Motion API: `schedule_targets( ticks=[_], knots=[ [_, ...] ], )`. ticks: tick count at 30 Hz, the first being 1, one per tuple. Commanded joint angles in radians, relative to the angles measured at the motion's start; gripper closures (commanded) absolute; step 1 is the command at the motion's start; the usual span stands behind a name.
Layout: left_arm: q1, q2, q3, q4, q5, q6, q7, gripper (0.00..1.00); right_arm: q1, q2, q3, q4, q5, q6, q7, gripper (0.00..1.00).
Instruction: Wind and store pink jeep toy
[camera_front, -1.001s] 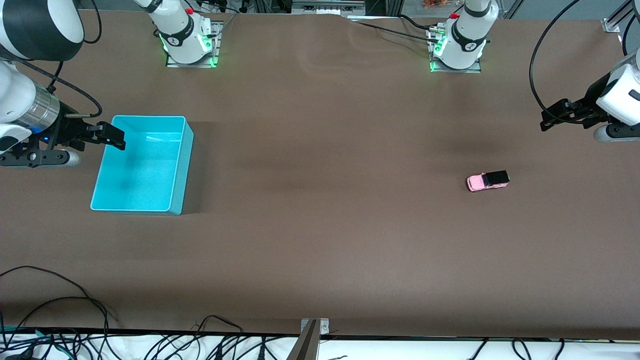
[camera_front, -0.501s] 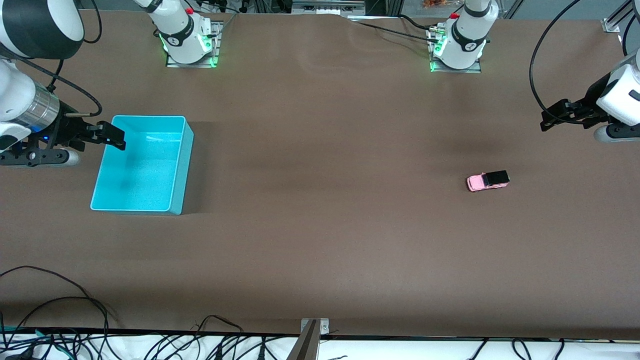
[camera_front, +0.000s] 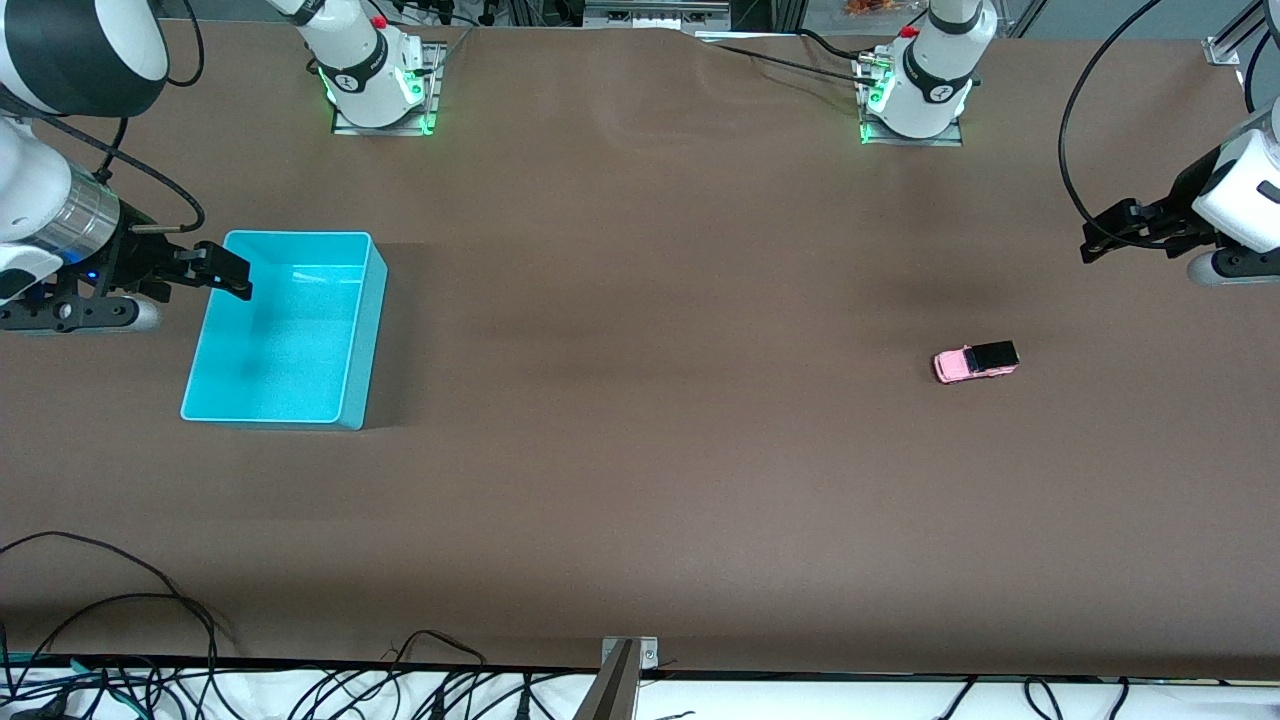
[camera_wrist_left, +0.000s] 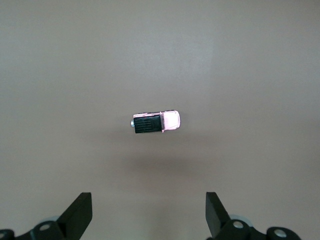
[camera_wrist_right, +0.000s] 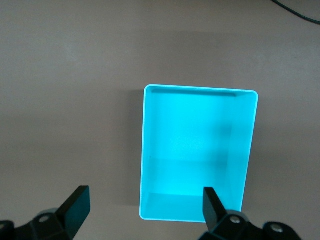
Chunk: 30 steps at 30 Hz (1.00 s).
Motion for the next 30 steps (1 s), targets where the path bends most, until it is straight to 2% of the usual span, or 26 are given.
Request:
schedule_targets(
  ticks=[1, 24, 30],
  knots=[
    [0.008, 0.019, -0.005, 0.032, 0.005, -0.027, 0.007, 0.00, 0.004, -0.014, -0.003, -0.005, 0.017, 0.006, 0.001, 0.00],
    [0.008, 0.034, -0.008, 0.036, 0.004, -0.026, 0.008, 0.00, 0.005, -0.009, -0.003, -0.005, 0.015, 0.032, -0.005, 0.00],
    [0.006, 0.030, -0.035, 0.021, 0.017, -0.018, 0.008, 0.00, 0.005, -0.009, 0.000, -0.005, 0.015, 0.033, -0.005, 0.00]
  ],
)
